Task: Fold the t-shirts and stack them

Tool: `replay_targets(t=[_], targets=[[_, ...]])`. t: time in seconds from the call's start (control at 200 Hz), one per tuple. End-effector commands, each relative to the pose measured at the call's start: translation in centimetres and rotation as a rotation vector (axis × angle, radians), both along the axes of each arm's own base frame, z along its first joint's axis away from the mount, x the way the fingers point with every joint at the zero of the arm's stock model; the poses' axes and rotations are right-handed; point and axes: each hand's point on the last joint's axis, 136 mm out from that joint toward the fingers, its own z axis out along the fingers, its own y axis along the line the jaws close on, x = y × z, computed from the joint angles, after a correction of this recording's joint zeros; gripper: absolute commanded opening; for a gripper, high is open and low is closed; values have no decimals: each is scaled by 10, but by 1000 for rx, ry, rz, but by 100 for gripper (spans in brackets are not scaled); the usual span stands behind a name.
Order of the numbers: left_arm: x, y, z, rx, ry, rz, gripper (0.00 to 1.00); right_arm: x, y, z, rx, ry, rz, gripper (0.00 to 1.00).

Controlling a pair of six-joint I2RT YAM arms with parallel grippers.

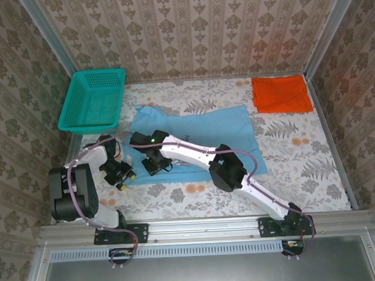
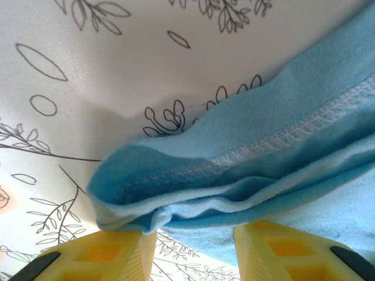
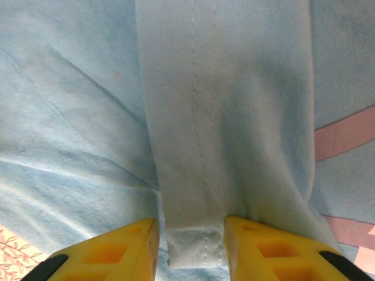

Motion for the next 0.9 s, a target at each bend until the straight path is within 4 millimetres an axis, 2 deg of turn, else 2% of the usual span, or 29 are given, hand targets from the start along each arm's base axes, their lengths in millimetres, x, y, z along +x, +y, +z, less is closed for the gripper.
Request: replay_targets(t=[0.0, 0.27, 0.63, 0.895], targets=[[-13, 7, -14, 30, 61, -23, 40, -4, -17, -16, -97, 13, 0, 33], [-12, 10, -14, 40, 61, -24, 40, -2, -9, -3, -31, 31, -4, 15], [-15, 18, -13, 84, 73, -40, 38, 20, 0, 57, 177, 45, -12, 2], [-17, 20, -15, 94, 80, -51, 38, 42, -19, 57, 205, 83, -47, 2]])
